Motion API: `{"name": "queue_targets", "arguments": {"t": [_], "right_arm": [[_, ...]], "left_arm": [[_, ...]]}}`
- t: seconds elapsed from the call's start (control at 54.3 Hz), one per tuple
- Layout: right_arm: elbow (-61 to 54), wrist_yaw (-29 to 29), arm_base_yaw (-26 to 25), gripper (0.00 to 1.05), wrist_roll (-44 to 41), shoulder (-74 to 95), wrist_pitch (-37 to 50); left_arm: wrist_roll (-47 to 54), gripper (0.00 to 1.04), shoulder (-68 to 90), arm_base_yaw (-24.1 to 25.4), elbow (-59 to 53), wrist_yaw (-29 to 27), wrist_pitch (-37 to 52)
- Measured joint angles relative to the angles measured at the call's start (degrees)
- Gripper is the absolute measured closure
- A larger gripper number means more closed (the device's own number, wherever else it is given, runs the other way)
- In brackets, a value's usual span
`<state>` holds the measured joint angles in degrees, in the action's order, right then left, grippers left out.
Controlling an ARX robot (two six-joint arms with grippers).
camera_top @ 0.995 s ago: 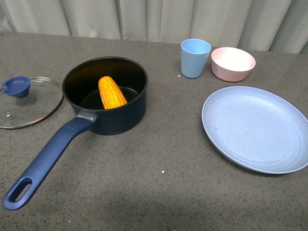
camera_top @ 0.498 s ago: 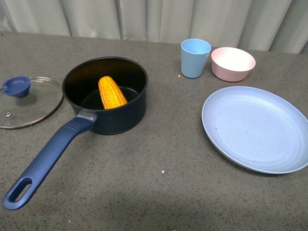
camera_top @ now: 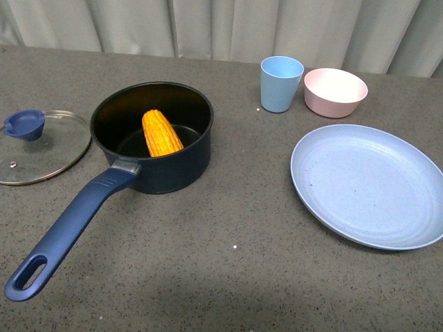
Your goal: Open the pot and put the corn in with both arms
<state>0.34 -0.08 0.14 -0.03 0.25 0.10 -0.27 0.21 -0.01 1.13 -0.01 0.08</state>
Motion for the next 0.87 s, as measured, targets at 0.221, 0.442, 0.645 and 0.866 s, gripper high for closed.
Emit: {"name": "queue_targets", "arguments": {"t": [0.221,0.442,0.645,0.866], "right_arm": [[0.0,0.0,0.0,0.47,0.0,0.0,0.0],[0.0,0.0,0.0,0.07,0.1,0.0,0.0],[0.0,0.0,0.0,0.09,0.0,0.0,0.0],[0.0,0.0,0.0,0.09,0.0,0.0,0.0]], "left_arm": [[0.0,0.06,0.0,0.0,0.0,0.0,0.0],[0.0,0.06,0.0,0.0,0.0,0.0,0.0],[0.0,0.06,0.0,0.0,0.0,0.0,0.0],[0.0,0.06,0.0,0.0,0.0,0.0,0.0]]}}
